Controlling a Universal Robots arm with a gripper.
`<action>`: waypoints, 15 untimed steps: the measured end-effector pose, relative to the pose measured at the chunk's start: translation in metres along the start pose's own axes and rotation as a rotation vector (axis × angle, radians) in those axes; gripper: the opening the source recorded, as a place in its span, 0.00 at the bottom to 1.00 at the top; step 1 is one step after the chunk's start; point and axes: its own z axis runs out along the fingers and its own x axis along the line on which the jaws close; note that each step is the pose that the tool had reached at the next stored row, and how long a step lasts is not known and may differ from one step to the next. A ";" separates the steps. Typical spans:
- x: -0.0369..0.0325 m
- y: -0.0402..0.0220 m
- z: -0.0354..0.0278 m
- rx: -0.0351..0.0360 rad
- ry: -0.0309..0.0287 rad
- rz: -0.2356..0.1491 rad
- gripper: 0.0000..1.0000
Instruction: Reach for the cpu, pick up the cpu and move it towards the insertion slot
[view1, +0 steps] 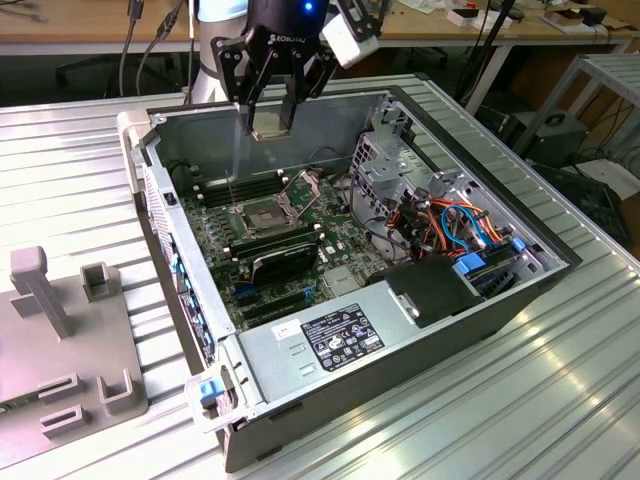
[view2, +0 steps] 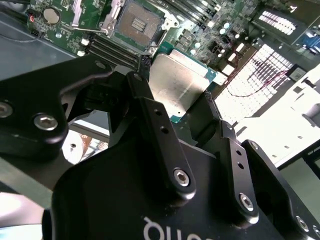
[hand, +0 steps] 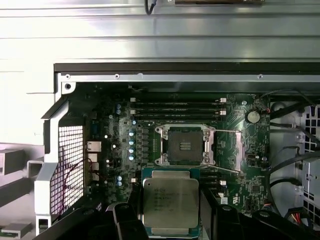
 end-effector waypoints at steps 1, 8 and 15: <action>-0.0006 0.0019 0.0004 -0.0002 0.0000 0.002 0.55; -0.0014 0.0054 0.0011 -0.0002 -0.0001 0.006 0.55; -0.0016 0.0061 0.0011 -0.0002 0.0000 0.006 0.55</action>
